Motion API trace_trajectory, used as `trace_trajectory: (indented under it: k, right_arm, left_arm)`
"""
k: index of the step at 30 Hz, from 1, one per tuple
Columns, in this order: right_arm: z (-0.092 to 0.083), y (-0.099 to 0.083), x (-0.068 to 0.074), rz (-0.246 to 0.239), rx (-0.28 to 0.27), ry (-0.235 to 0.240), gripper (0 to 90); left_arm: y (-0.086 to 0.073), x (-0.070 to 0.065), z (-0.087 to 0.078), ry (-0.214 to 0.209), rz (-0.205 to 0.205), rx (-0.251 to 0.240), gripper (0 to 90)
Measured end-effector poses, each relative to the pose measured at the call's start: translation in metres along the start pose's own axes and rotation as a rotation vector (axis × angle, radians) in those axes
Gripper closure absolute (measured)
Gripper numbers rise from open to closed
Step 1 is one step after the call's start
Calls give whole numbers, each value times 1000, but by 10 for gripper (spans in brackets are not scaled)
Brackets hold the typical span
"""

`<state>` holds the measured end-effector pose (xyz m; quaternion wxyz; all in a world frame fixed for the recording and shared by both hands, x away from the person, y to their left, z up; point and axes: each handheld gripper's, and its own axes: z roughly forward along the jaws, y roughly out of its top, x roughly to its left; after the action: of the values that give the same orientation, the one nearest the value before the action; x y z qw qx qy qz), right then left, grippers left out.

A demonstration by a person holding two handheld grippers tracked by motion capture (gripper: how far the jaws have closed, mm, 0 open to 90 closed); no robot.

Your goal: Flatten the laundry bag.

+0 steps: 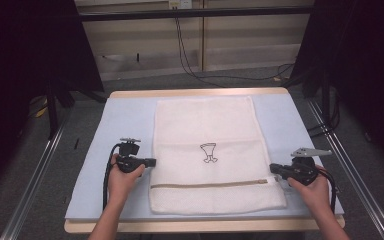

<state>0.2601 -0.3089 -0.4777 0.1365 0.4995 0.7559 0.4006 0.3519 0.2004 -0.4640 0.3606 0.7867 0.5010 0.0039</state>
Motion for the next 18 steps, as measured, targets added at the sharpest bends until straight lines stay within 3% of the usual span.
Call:
trace_trajectory:
  k: [7,9,10,14,15,18]
  right_arm:
    - [9,7,11,-10,-8,7,876]
    - [12,8,14,-26,2,-10,876]
    - [13,8,16,-40,4,-17,876]
    - [9,8,15,-24,-16,-9,874]
    - [8,8,16,-22,-14,-10,874]
    - [9,7,15,-32,-12,-10,874]
  left_arm:
    - [5,15,-2,52,-7,-34,867]
    - [5,15,-3,60,-7,-42,850]
    - [4,14,-4,66,-11,-45,819]
    - [-1,7,-12,50,-14,-40,634]
    - [-5,4,-14,62,-10,-28,593]
    - [-10,3,-17,41,-27,-17,564]
